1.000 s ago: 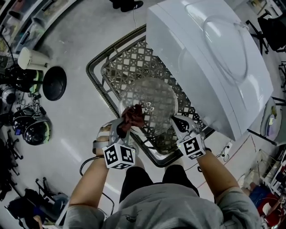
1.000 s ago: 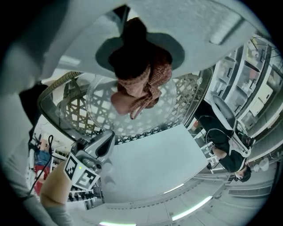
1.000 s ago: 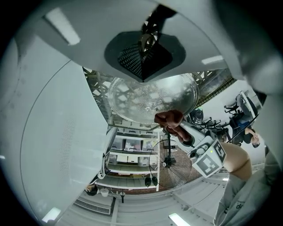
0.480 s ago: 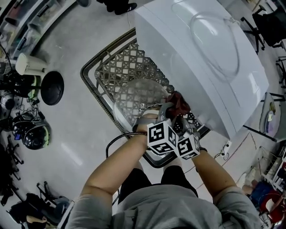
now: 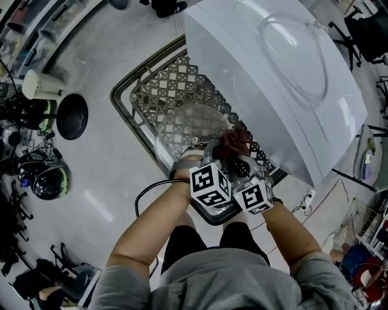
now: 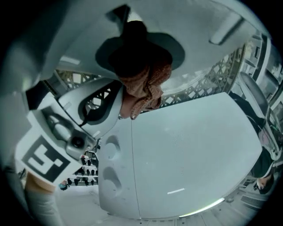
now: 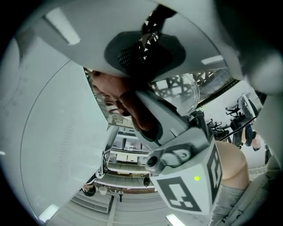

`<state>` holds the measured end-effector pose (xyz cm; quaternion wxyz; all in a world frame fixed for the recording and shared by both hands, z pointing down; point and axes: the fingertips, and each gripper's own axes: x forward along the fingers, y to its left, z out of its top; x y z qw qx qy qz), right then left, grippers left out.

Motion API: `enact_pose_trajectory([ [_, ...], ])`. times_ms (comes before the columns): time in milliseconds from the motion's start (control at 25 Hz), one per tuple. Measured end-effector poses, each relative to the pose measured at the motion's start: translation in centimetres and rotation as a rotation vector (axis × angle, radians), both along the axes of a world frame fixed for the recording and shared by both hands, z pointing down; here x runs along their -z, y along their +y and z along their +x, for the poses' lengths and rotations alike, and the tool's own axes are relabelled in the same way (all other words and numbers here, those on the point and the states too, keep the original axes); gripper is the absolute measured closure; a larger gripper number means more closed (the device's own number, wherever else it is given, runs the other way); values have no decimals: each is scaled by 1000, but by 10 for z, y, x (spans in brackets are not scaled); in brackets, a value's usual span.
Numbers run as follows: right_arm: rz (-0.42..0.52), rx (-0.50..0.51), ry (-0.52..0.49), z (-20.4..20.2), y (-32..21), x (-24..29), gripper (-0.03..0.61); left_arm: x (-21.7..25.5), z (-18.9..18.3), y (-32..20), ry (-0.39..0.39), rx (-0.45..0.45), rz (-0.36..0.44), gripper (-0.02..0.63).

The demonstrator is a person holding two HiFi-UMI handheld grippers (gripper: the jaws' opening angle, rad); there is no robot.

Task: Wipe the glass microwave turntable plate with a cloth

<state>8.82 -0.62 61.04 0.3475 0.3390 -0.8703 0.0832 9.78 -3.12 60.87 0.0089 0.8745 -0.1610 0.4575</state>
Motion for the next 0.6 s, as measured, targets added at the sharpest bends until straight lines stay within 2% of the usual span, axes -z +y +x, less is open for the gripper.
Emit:
enact_pose_trajectory([
  [120, -2, -3, 2, 0, 0, 1, 572, 2, -38, 12, -19, 35, -22, 554],
  [400, -4, 0, 4, 0, 0, 0, 572, 4, -143, 50, -119, 134, -72, 554],
  [600, -4, -3, 3, 0, -1, 0, 572, 8, -181, 64, -152, 195, -102, 554],
])
